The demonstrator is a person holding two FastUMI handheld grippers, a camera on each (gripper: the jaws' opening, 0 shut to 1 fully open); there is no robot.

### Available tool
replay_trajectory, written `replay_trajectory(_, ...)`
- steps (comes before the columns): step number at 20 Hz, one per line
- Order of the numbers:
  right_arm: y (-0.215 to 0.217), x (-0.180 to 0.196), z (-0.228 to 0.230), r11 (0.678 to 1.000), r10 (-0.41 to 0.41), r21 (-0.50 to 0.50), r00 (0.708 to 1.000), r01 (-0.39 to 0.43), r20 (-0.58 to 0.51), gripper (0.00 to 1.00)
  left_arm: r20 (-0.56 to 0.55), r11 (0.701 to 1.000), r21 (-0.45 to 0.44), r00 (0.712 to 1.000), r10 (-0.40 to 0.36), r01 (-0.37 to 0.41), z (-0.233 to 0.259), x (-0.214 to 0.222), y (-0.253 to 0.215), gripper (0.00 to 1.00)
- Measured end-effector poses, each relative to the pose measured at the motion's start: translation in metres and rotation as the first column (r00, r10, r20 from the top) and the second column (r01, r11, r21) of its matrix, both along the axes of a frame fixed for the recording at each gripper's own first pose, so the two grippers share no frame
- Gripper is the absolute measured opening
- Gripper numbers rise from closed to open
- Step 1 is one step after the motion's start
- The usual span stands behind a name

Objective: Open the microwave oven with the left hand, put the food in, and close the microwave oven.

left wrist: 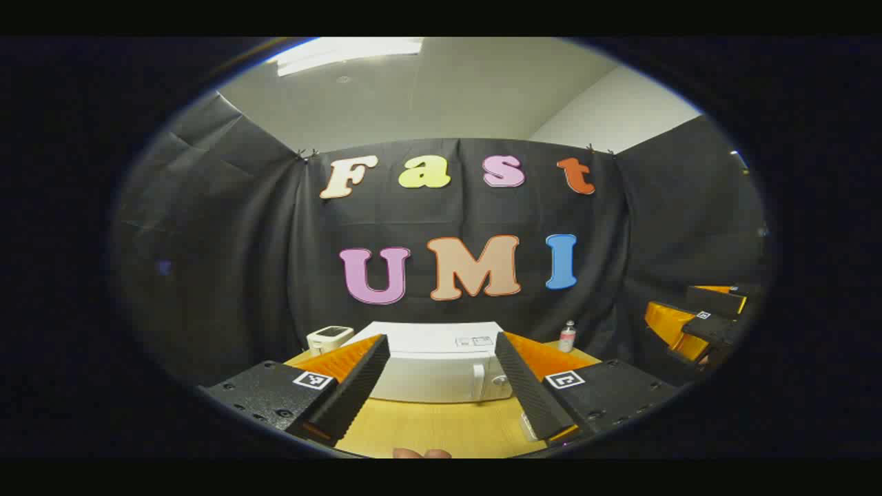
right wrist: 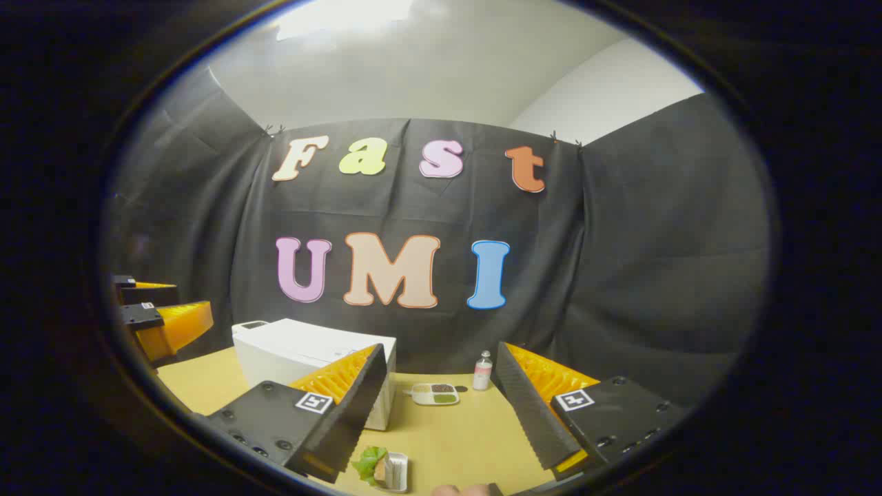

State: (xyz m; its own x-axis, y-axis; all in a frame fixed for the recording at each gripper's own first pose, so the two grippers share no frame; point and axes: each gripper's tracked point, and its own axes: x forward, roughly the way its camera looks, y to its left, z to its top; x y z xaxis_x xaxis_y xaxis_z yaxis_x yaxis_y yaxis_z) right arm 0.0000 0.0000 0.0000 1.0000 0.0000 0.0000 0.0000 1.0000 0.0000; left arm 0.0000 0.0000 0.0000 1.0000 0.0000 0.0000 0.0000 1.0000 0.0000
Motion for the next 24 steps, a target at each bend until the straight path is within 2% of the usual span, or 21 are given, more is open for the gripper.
replay_trajectory(3, 0.000, 0.000, -0.002, 1.000, 0.011, 0.013, 1.000, -0.010, -0.011, 0.97, -0.012, 1.000, -0.002, 1.000, 0.004, -0.004, -0.005, -0.001, 0.000, 0.96)
replay_trajectory(6, 0.000, 0.000, -0.002, 0.999, 0.020, 0.025, 1.000, -0.020, -0.016, 0.96, -0.019, 1.000, -0.005, 1.000, 0.010, -0.010, -0.008, -0.002, -0.001, 0.94)
replay_trajectory(7, 0.000, -0.001, 0.000, 1.000, 0.022, 0.018, 1.000, -0.022, -0.011, 1.00, -0.017, 1.000, -0.009, 1.000, 0.012, -0.012, -0.007, -0.002, 0.000, 0.94)
replay_trajectory(8, 0.000, -0.001, 0.000, 1.000, 0.028, 0.013, 1.000, -0.028, -0.007, 0.96, -0.017, 1.000, -0.007, 1.000, 0.015, -0.015, -0.008, -0.003, -0.001, 0.96)
replay_trajectory(13, 0.006, -0.001, -0.003, 0.999, 0.053, 0.012, 0.999, -0.053, -0.011, 0.96, -0.029, 1.000, -0.011, 0.999, 0.018, -0.018, -0.014, -0.007, -0.004, 0.94)
replay_trajectory(21, 0.003, 0.005, -0.004, 0.998, 0.054, 0.010, 0.998, -0.054, -0.014, 0.96, -0.029, 1.000, -0.008, 0.999, 0.027, -0.027, -0.016, -0.005, -0.005, 0.96)
replay_trajectory(24, 0.009, 0.005, -0.006, 0.998, 0.067, -0.001, 0.998, -0.067, -0.013, 0.96, -0.035, 1.000, 0.001, 0.999, 0.020, -0.020, -0.019, -0.003, -0.007, 0.94)
